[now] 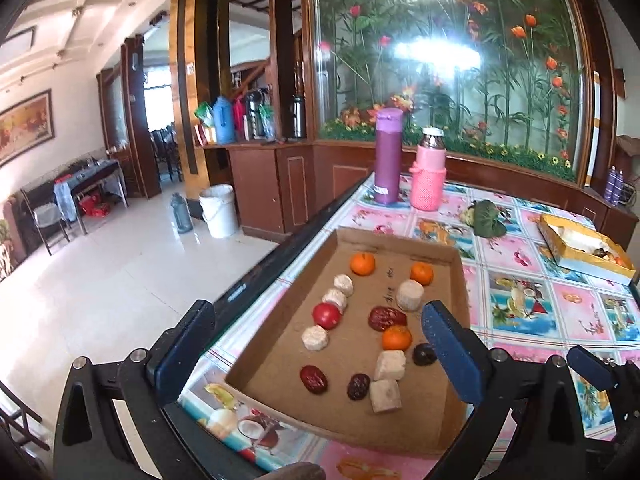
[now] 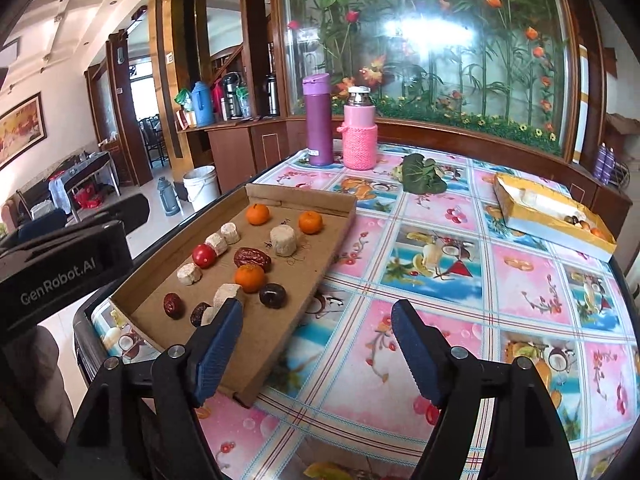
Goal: Organize fruits
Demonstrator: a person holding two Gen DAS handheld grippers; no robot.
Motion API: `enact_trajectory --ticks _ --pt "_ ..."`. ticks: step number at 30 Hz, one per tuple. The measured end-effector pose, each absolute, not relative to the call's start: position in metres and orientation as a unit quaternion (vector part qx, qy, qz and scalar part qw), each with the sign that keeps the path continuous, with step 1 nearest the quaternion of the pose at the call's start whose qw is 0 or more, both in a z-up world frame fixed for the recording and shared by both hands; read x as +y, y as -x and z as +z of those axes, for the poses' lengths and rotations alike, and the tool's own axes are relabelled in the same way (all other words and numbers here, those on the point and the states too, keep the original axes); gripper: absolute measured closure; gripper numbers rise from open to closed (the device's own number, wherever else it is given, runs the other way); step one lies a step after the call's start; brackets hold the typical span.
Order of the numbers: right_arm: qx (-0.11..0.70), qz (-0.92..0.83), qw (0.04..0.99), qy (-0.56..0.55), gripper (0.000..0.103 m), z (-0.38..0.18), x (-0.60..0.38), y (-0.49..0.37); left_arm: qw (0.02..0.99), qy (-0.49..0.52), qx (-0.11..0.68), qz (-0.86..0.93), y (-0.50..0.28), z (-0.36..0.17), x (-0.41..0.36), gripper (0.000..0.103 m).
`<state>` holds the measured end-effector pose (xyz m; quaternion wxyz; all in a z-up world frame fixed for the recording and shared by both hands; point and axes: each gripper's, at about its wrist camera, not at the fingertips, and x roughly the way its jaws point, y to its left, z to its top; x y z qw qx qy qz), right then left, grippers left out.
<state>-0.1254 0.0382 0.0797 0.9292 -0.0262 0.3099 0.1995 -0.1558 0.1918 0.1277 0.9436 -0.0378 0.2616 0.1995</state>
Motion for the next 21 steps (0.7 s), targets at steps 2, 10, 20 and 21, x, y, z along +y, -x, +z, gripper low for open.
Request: enact_trajectory --ticks 2,10,20,21 --pt "0.314 0.198 0.928 0.021 0.022 0.078 0.036 0.124 0.942 0.04 0.271 0.196 0.154 0.125 0.193 0.0" --pt "0.322 0.201 0.925 0.031 0.021 0.071 0.045 0.123 0.938 0.043 0.293 0.18 0.146 0.114 0.196 0.0" --pt "0.331 0.204 0.921 0.042 0.019 0.063 0.055 0.121 0.933 0.056 0.312 0.171 0.139 0.102 0.204 0.0" --pt "0.332 0.204 0.92 0.042 0.019 0.063 0.056 0.12 0.932 0.058 0.314 0.171 0.138 0.101 0.204 0.0"
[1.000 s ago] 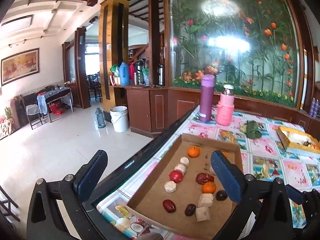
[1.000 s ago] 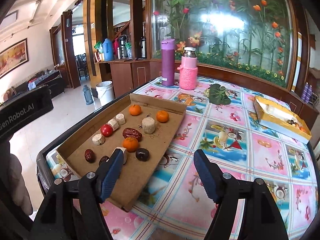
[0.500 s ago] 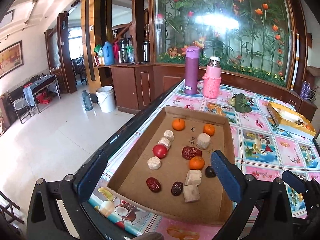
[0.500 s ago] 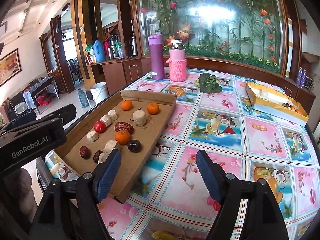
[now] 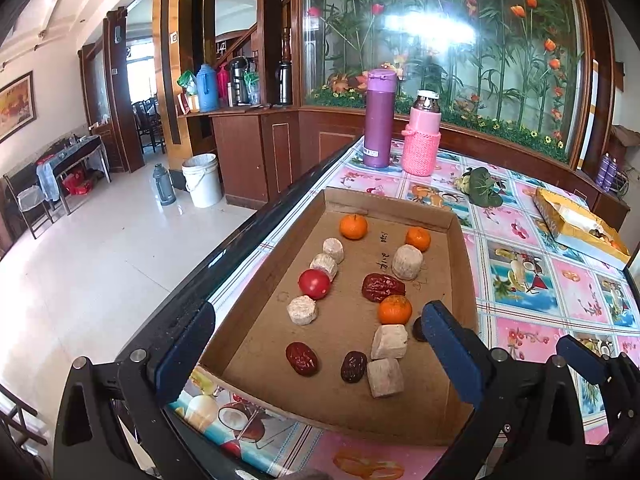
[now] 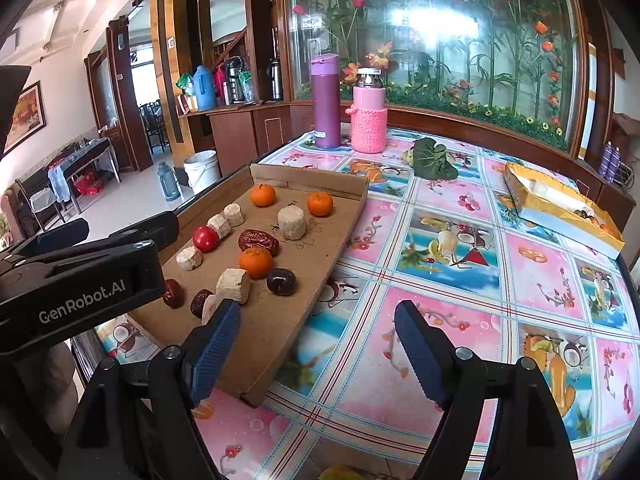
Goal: Organize fruits
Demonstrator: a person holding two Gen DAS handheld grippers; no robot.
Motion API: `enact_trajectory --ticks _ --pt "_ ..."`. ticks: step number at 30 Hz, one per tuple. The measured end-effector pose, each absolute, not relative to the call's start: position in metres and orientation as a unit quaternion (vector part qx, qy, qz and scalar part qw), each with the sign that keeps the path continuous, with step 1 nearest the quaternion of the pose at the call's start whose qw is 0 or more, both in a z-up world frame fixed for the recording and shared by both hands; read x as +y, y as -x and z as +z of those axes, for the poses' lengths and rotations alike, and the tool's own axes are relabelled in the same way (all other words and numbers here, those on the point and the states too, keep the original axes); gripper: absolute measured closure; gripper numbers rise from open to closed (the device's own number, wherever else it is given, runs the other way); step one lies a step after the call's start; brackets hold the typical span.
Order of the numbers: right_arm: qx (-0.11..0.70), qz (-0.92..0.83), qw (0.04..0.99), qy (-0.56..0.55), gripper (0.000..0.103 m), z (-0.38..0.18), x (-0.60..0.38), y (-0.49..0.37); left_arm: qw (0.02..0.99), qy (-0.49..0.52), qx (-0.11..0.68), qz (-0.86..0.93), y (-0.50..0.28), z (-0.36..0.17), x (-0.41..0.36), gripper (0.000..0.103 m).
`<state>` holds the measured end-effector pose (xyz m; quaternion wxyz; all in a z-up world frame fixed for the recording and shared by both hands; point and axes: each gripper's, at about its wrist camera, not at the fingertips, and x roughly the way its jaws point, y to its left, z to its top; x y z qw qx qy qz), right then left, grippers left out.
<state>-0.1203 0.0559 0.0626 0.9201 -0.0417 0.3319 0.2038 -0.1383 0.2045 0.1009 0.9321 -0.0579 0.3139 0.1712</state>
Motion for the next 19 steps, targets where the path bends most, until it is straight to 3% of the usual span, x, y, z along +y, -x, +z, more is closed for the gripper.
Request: enact_trajectory --ticks 19 --pt "0.341 0.21 0.915 0.044 0.019 0.057 0.062 0.117 0.924 0.076 0.335 0.165 0.132 0.09 0.211 0.0"
